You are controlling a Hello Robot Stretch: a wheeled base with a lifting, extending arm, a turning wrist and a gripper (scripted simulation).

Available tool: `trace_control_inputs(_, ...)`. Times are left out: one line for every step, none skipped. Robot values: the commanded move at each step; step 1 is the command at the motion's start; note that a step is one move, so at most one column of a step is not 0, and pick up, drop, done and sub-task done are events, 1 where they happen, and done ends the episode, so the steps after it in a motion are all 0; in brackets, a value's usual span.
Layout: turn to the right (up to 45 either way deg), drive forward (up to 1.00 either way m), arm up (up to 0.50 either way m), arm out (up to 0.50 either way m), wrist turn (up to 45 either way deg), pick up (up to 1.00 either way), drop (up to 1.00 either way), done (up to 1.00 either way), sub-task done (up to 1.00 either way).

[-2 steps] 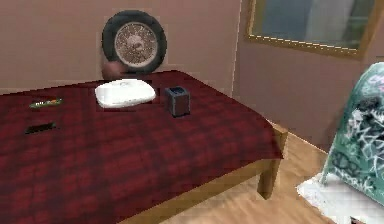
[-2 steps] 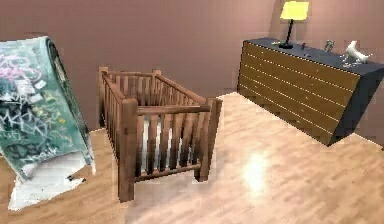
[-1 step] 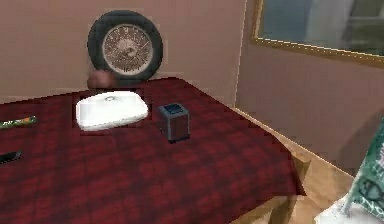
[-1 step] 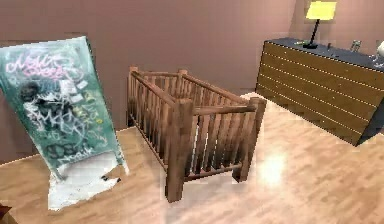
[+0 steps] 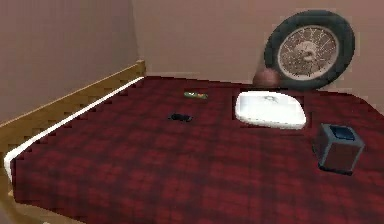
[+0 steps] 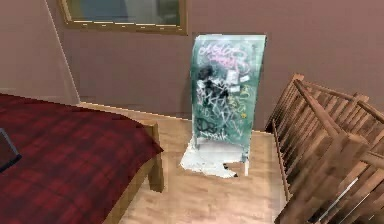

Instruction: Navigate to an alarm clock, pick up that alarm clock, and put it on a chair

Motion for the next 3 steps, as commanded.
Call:
trace_control_inputs(-45.0,0.00,0.00,0.00,0.0,0.00,0.00,0.00,0.00)
trace_control_inputs(45.0,0.00,0.00,0.00,0.0,0.00,0.00,0.00,0.00)
trace_control_inputs(45.0,0.00,0.00,0.00,0.0,0.00,0.00,0.00,0.00)
